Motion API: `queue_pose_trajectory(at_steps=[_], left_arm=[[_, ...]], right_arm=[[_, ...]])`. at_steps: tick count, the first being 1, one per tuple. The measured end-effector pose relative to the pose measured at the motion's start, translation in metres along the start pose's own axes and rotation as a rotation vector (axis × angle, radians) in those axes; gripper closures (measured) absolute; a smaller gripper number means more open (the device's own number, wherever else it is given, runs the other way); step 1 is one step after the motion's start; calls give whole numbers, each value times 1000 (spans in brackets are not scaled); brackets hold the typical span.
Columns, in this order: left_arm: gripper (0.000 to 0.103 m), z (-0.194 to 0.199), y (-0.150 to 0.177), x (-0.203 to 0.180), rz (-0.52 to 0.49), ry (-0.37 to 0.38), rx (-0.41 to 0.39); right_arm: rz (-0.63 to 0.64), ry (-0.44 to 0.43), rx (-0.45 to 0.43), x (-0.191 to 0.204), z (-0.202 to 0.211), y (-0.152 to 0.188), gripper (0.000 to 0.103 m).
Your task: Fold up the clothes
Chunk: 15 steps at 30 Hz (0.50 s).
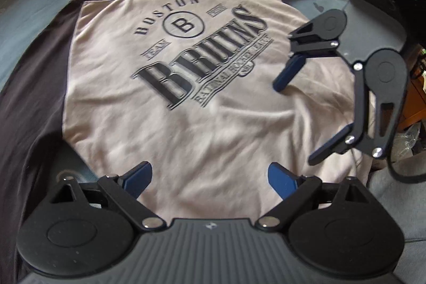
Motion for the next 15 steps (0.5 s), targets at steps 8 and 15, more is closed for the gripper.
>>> queue_pose_trajectory(at_steps=[8,15], left_arm=[[9,-26,51,-26,-205,-15,161],[10,-13,30,-70,-290,69,101]], right_arm=[[8,73,82,-16,16,76,0],[-124,183,37,-63,64,106,0]])
Point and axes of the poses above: each gripper's, at about its wrist camera, not at the fingertips, and z roughly against the way its jaws point, x to its left, y to its underside, the point moved 10 cm from there along -z, roughly the way its jaws point, and after that the axes turned 5 degrees about y, right-handed, at the moved point
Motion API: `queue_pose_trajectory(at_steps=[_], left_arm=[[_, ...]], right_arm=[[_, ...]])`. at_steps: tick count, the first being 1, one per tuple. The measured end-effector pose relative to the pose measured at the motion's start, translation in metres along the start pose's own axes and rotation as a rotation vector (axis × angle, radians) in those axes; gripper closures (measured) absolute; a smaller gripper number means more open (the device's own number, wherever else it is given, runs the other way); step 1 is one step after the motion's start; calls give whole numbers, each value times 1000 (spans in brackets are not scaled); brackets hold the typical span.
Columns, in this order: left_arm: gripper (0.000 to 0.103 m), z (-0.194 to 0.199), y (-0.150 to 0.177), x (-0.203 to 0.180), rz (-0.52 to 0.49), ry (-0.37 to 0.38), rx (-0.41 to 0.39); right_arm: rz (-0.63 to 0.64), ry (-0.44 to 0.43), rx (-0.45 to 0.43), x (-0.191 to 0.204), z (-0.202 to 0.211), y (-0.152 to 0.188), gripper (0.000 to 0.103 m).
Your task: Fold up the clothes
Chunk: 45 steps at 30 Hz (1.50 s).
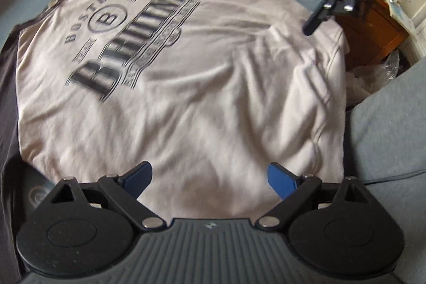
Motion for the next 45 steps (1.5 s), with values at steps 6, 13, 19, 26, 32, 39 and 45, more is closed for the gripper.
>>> queue_pose_trajectory(at_steps=[6,13,19,26,32,39,45], left_arm=[[10,-19,-9,-55,-83,152,35],[9,-13,30,-79,-86,157,139],[9,-25,21,-76,-127,147,151],[7,-13,40,-76,-136,123,186],[7,-24,4,-54,-141,47,116],[6,-11,33,-27,43,72,165],[7,10,-15,29,206,-30,-23]], right_arm=[[-18,16,105,-29,-23,42,0],[47,77,108,-33,-7,60,0],[307,15,54,10,-14,70,0],[307,112,143,-9,-2,93,0],[374,113,13,11,-7,47,0],[207,93,82,-13,-16,56,0],[91,134,-111,-28,8,-15,0]])
Point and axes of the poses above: each gripper's, at about its wrist camera, not at the fingertips, and z roughly against the way its jaws point, x to its left, y to its underside, the point moved 10 cm from there along -z, roughly the way its jaws point, and after that the axes turned 5 degrees about y, right-handed, at the moved point
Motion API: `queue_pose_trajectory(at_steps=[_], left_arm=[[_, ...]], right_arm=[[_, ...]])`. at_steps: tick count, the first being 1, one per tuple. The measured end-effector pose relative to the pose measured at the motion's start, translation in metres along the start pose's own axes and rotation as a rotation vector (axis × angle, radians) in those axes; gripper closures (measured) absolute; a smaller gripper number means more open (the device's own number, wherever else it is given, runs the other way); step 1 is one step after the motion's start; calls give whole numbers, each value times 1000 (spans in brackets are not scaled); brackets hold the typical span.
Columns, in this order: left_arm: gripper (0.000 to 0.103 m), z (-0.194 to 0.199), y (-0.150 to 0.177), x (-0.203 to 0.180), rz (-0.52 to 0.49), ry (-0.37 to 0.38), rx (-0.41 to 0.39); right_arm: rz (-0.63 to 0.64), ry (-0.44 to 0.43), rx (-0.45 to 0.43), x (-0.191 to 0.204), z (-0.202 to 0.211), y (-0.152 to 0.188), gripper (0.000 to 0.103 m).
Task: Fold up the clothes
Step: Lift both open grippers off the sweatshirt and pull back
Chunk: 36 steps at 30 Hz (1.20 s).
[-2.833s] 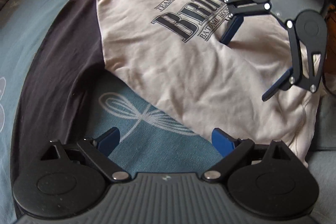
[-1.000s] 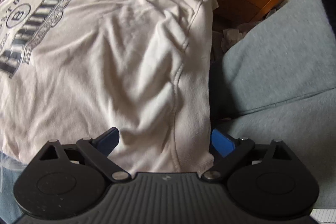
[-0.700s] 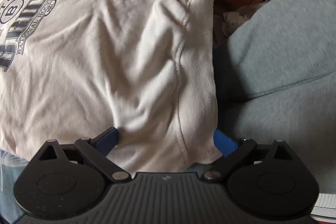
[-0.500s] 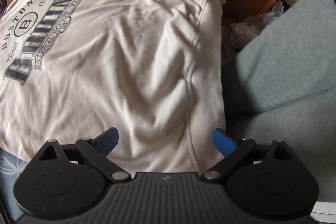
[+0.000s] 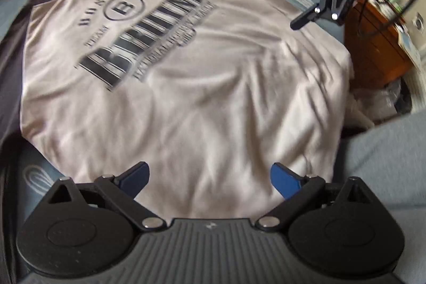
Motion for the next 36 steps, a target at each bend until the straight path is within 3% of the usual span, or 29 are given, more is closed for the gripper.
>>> queue_pose_trajectory(at_steps=[3,5,7,9,12,17,23,31,36], left_arm=[[7,-8,-16,29,62,-43,-35],[7,-13,-5,44,130,-33,6],[5,-9,9,45,127,-26,1],[5,-8,23,42,139,-36,50],[5,5,24,38,203,-2,22],[5,17,-9,59,247,-58,-98],[5,-8,-38,92,398,-121,-171],[5,-10,-18,89,449,-164,-192],[2,-7,-18,94,531,-143,-240]], right_arm=[[-63,56,-50,-31,-22,-30,0],[-94,61,-13,-44,-36,-24,0],[-129,51,48,-43,-51,-6,0],[-147,50,68,-36,-49,15,0],[-184,62,116,-34,-39,31,0],[-291,97,-4,-35,-21,-7,0],[-444,84,-75,-33,-48,-61,0],[-520,160,45,-22,-64,-23,0],[-518,199,87,-21,-71,-27,0]])
Point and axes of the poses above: each gripper's, at about its wrist camera, not at the fingertips, and z roughly against the way its jaws point, x to its left, y to its underside, the point moved 10 cm from there along -z, roughly the way its jaws point, and after that the axes turned 5 degrees about y, right-handed, at the moved point
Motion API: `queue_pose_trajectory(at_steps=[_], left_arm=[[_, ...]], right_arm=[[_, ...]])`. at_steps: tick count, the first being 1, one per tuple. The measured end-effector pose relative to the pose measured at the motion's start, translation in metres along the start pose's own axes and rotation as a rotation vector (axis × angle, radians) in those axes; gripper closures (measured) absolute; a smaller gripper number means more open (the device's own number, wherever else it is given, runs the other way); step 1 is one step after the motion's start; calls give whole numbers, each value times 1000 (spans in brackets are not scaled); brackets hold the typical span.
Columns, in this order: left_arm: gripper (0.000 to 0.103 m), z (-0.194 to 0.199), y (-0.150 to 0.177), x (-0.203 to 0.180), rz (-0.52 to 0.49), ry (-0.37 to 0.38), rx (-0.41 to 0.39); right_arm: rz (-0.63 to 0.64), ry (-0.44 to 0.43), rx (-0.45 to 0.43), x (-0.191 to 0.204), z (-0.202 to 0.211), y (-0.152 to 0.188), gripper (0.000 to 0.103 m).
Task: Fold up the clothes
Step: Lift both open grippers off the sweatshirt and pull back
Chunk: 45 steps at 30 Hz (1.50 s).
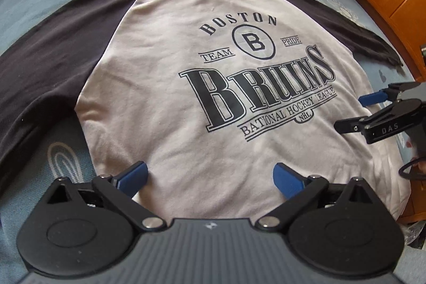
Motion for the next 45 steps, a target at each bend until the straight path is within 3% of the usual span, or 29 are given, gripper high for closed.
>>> queue_pose_trajectory(at_steps=[9,16,22,28,31,32,34,36,38,45], left_arm=[[1,0,5,-6,17,-80,-70],[1,-6,9,-13,-73,-154,-64],[1,-9,14,-17,-76,-228,-87],[1,-6,19,-18,-55,-267,-213],[1,0,18,-23,-62,-285,-264],[1,5,18,-26,-72,-312,-271],[1,21,21,-36,-76,-346,-300],[1,35,29,-51,-48,-312,-334],[1,34,41,-63,0,-246,-307],[1,15,89,-80,139,-151,-244]], right_arm=[[-26,23,-61,-1,5,4,0],[-38,27,-125,-1,7,7,0],[-52,35,-176,-1,10,11,0],[-50,38,-231,1,11,12,0],[-45,-5,-275,4,18,16,0],[-50,-56,-298,6,26,18,0],[-79,-97,-380,6,53,24,0],[-122,-89,-437,5,79,38,0],[-162,-99,-462,7,99,56,0],[-192,-165,-427,23,108,111,0]])
Point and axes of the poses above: each gripper's, at about its wrist camera, not at the fingertips, and z roughly against the way its jaws point, x to its left, y to its underside, the point moved 10 cm from there along -z, roughly the way its jaws point, and after that the axes turned 5 degrees about y, right-handed, at the moved point
